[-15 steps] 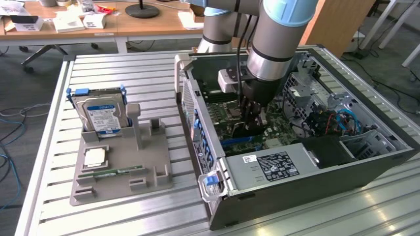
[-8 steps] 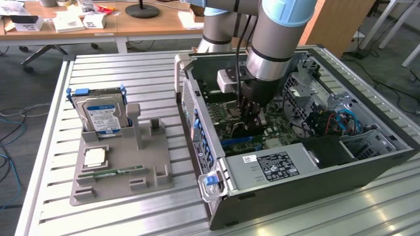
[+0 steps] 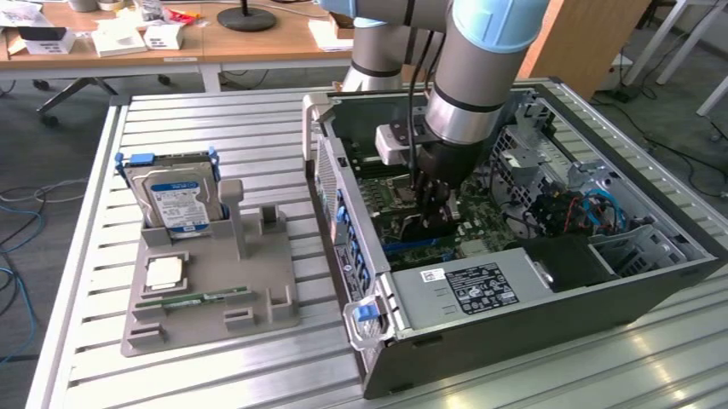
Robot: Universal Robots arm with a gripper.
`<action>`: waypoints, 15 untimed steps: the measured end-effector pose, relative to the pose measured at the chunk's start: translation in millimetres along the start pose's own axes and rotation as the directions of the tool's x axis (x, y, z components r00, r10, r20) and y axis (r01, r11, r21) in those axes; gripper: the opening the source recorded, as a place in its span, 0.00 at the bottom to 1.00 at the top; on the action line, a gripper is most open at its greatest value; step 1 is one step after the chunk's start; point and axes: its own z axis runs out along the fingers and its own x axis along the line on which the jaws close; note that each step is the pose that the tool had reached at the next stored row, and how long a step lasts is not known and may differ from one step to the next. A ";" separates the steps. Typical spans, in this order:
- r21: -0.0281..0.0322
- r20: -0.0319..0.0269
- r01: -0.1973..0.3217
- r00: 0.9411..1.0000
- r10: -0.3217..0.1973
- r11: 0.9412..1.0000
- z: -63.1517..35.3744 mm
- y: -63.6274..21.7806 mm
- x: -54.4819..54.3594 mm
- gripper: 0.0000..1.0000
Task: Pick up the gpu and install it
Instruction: 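Insert the gpu into the slot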
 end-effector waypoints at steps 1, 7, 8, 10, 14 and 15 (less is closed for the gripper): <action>0.000 0.000 0.000 1.000 0.000 1.000 0.2 0.0 0.0 0.27; 0.000 0.000 0.000 1.000 0.000 1.000 0.5 1.2 0.0 0.27; 0.000 0.000 0.000 1.000 0.000 1.000 0.6 1.3 0.0 0.27; 0.000 0.000 0.000 1.000 0.000 1.000 1.0 1.4 0.1 0.27; 0.000 0.000 0.000 1.000 0.000 1.000 2.5 1.5 0.1 0.27; 0.000 0.000 0.000 1.000 0.000 1.000 2.8 1.5 0.1 0.27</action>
